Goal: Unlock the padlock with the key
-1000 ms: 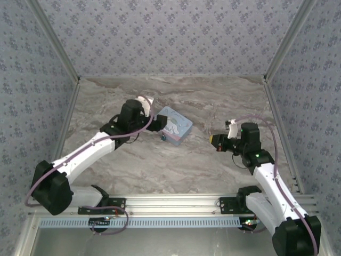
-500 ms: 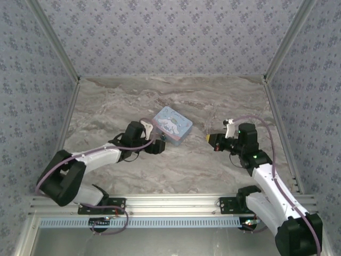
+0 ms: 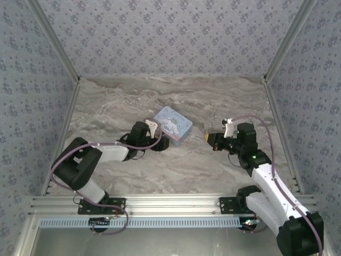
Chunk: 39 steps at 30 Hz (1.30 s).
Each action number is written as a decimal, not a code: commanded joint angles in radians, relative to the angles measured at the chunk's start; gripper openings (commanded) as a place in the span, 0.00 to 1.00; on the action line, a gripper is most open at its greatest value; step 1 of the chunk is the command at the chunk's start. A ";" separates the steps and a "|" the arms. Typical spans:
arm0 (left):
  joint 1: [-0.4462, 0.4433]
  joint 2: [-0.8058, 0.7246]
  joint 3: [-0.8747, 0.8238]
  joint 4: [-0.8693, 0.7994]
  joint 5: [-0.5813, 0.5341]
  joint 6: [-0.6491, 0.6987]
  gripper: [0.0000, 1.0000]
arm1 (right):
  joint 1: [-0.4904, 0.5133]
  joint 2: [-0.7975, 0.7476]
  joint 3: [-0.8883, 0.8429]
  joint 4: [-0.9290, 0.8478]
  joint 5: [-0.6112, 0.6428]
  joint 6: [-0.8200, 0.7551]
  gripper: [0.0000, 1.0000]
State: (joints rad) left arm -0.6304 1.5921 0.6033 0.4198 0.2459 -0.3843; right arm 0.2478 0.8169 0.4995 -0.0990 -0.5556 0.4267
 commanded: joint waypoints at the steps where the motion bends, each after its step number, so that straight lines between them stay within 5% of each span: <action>1: 0.007 0.030 -0.001 0.093 -0.019 0.009 0.75 | 0.006 -0.003 -0.006 0.018 0.010 0.007 0.00; 14: 0.063 0.124 -0.019 0.234 0.097 0.021 0.57 | 0.008 -0.007 -0.002 0.040 0.006 0.006 0.00; 39: 0.068 0.184 -0.008 0.237 0.157 0.071 0.45 | 0.010 -0.016 -0.036 0.083 0.002 0.007 0.00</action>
State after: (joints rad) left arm -0.5629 1.7618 0.5900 0.6529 0.3561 -0.3283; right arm 0.2497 0.8158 0.4717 -0.0395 -0.5560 0.4267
